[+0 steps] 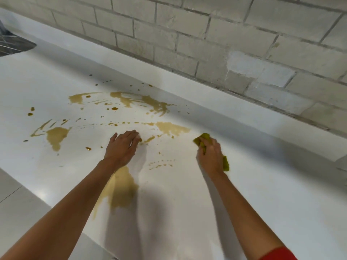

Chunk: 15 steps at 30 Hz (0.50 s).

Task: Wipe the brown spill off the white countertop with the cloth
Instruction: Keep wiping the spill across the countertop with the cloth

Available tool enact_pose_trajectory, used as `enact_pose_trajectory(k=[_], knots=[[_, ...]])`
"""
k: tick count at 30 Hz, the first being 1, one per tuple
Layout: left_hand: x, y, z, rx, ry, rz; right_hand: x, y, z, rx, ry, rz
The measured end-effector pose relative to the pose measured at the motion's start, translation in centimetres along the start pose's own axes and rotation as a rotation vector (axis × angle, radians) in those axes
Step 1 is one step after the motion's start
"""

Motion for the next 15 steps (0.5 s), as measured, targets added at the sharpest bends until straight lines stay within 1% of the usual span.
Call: enact_pose_trajectory(k=[3, 5, 7, 10, 12, 13, 15], knots=[[0.1, 0.2, 0.5, 0.055, 0.004, 0.013, 0.7, -0.8, 2.9, -0.029, -0.098, -0.092], [0.0, 0.4, 0.9, 0.082, 0.015, 0.011, 2.6, -2.1, 3.9, 0.008, -0.081, -0.114], [-0.4, 0.6, 1.0, 0.086, 0.023, 0.029, 4.9, -3.5, 3.7, 0.076, 0.023, -0.079], [-1.0, 0.8, 1.1, 0.064, 0.031, 0.089, 6.8, -4.0, 0.6, 0.158, 0.228, 0.013], [-1.3, 1.1, 1.0, 0.057, 0.048, 0.092, 5.6, -2.9, -1.2, 0.152, 0.282, 0.074], [-1.5, 1.1, 1.1, 0.054, 0.051, 0.094, 4.3, -2.1, -1.4, 0.135, 0.27, 0.081], [-1.6, 1.0, 0.9, 0.05, 0.055, 0.107, 1.3, -0.6, -0.6, 0.082, 0.159, 0.05]])
Point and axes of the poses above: each hand's wrist, its own z-axis towards the middle knuckle, its own y-axis out of the back of the hand, x = y × z, the point moved 1 cm from there along z, towards the middle knuckle
